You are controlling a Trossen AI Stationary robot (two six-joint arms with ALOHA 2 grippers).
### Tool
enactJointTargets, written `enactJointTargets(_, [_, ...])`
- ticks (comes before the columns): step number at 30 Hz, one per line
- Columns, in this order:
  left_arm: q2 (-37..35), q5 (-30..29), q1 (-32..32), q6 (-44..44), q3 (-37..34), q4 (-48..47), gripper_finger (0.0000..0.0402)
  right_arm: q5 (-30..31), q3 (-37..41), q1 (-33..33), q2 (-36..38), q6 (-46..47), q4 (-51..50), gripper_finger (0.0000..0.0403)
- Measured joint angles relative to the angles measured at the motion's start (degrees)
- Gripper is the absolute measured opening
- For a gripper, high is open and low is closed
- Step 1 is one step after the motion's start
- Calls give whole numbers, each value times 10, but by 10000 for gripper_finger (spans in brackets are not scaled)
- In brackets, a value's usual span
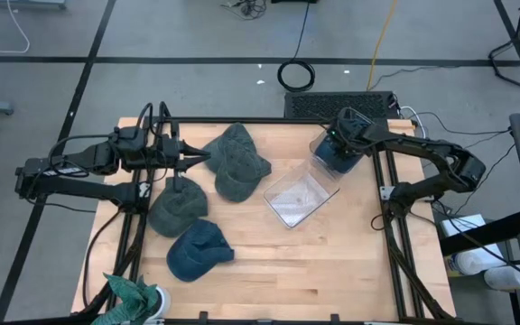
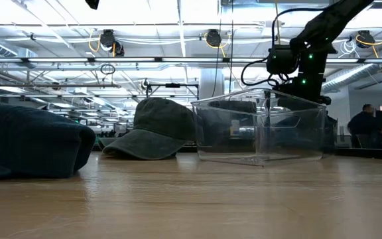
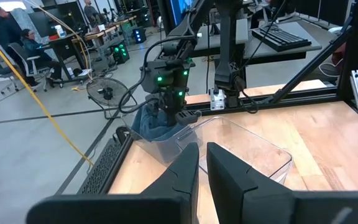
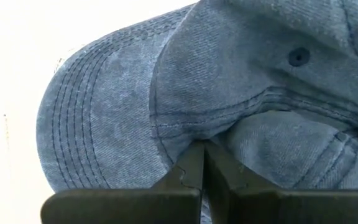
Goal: Pick & Place hat
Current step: Put the right blue cap into the top transparent bin, then put the blue cap into the top transparent bin
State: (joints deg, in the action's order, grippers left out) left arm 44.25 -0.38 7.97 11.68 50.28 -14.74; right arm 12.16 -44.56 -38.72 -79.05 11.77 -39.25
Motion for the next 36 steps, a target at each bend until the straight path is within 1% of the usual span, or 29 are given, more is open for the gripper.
enactJointTargets(4, [0, 0, 0, 0, 0, 0, 42, 0, 0, 2, 25, -3, 5, 0])
enactJointTargets(14, [0, 0, 0, 0, 0, 0, 42, -8, 4, 2, 131, -7, -17, 0])
enactJointTargets(25, [0, 0, 0, 0, 0, 0, 42, -7, 3, 2, 195, -5, -18, 0])
enactJointTargets(29, [0, 0, 0, 0, 0, 0, 42, -54, 2, 2, 219, -5, 3, 0])
enactJointTargets(36, [0, 0, 0, -1, 0, 0, 42, -168, 2, 12, 260, -5, 78, 0])
